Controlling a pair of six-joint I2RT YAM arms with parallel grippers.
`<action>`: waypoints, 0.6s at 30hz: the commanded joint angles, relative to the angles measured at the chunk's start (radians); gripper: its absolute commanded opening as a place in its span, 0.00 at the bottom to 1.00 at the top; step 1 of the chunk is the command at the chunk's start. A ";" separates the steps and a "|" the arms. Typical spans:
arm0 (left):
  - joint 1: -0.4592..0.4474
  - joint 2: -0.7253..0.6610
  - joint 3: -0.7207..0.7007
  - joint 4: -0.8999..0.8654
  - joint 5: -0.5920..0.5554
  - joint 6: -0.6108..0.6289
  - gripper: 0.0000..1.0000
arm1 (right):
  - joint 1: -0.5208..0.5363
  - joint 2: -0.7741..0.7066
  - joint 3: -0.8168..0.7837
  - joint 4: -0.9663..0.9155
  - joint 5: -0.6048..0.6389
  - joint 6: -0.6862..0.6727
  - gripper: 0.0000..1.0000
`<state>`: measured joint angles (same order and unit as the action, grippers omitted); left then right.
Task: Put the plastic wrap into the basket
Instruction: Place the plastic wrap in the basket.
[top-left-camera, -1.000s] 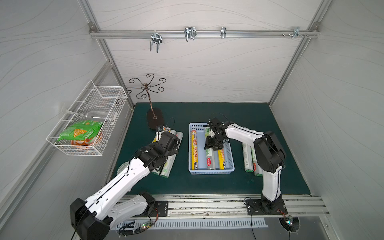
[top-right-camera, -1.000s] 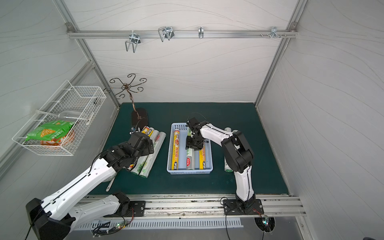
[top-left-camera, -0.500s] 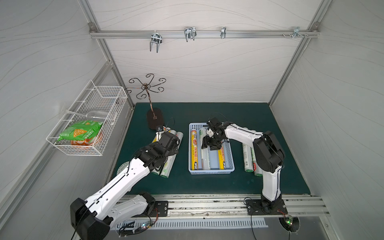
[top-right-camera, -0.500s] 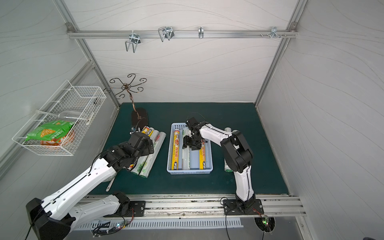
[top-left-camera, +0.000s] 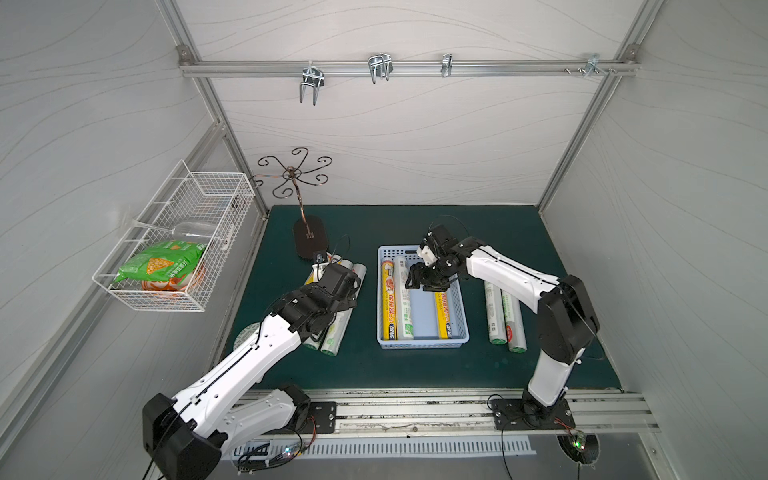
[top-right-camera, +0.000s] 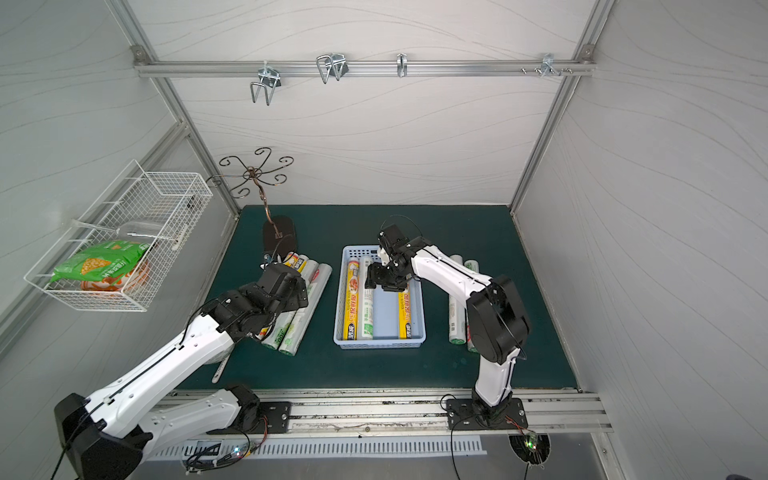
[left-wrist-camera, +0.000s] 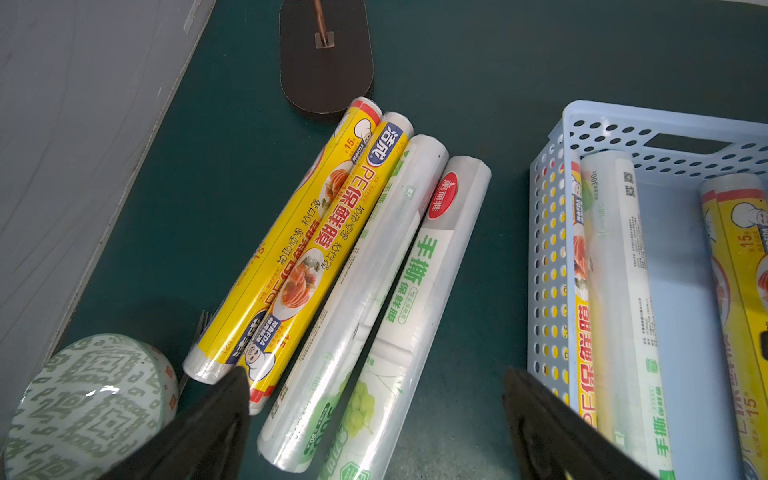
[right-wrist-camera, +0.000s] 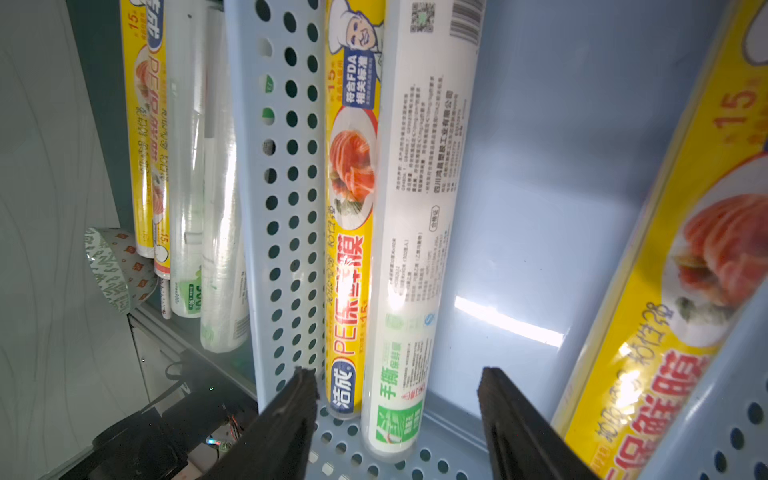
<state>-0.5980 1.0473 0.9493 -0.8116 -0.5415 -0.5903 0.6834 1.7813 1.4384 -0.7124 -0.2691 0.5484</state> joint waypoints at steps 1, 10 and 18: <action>0.007 0.015 0.000 0.029 0.012 0.005 0.98 | 0.002 -0.075 -0.018 -0.061 0.008 -0.028 0.67; 0.022 0.060 -0.008 0.044 0.064 0.047 0.98 | -0.014 -0.226 -0.047 -0.133 0.004 -0.067 0.67; 0.036 0.093 -0.040 0.073 0.085 0.064 0.98 | -0.049 -0.378 -0.118 -0.172 0.025 -0.095 0.67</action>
<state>-0.5701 1.1286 0.9127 -0.7853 -0.4728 -0.5480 0.6521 1.4620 1.3460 -0.8356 -0.2607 0.4778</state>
